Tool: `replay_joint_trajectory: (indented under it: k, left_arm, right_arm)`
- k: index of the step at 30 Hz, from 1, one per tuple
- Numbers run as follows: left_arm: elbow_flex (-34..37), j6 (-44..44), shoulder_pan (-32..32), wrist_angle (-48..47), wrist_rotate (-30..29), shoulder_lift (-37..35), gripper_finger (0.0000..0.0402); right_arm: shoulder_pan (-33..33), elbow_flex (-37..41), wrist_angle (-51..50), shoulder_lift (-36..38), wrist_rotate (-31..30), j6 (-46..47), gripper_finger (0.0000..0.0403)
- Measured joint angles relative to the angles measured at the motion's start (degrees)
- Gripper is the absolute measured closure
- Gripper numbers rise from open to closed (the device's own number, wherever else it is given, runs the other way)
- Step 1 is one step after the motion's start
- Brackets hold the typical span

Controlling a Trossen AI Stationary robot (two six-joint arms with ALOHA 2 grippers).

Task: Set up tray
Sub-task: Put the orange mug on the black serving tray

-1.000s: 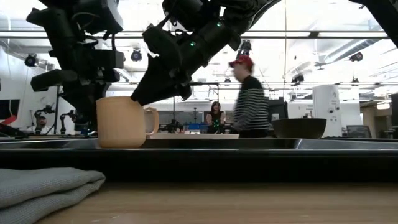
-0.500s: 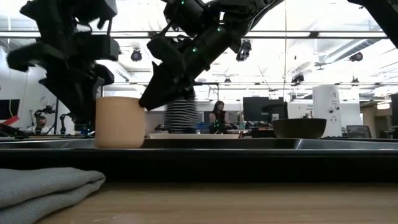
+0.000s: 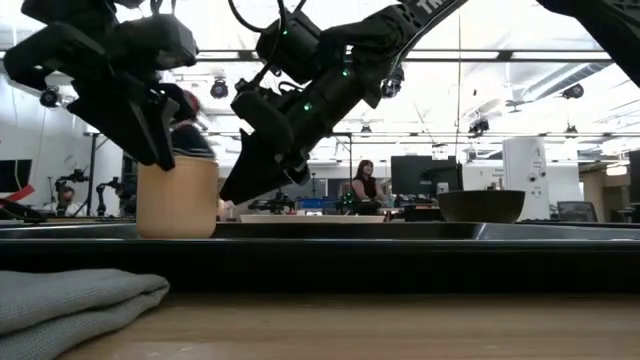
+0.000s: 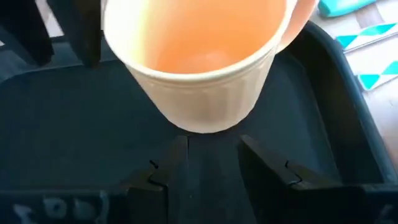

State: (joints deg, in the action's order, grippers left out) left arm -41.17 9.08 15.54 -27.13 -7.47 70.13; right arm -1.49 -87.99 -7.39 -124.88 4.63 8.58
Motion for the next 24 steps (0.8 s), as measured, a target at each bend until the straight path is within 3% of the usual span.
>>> replay_joint_trajectory:
  k: [8, 10, 14, 17, 24]
  left_arm:
    - [-7.2, -3.1, 4.5, -2.7, -0.5, 0.0, 0.0299]
    - [-10.3, -3.8, 5.3, -7.6, -4.2, 0.0, 0.0299]
    - [-15.3, -0.8, 5.9, -20.2, -18.1, 0.0, 0.0299]
    - [-16.5, 3.2, 5.8, -23.6, -24.6, -0.2, 0.0299]
    - [-14.4, 6.0, 5.7, -24.2, -25.4, -0.3, 0.0299]
  right_arm:
    - [-0.5, -0.3, -1.9, 1.9, 0.0, 0.2, 0.0269]
    - [-0.4, -1.2, -3.8, 2.6, 0.0, 0.3, 0.0270]
    - [0.4, -4.1, -8.0, 3.4, -0.3, 0.4, 0.0273]
    - [0.6, -7.1, -11.9, 3.4, -1.6, 0.4, 0.0270]
    - [2.2, -12.2, -14.6, 3.4, -1.8, -0.2, 0.0244]
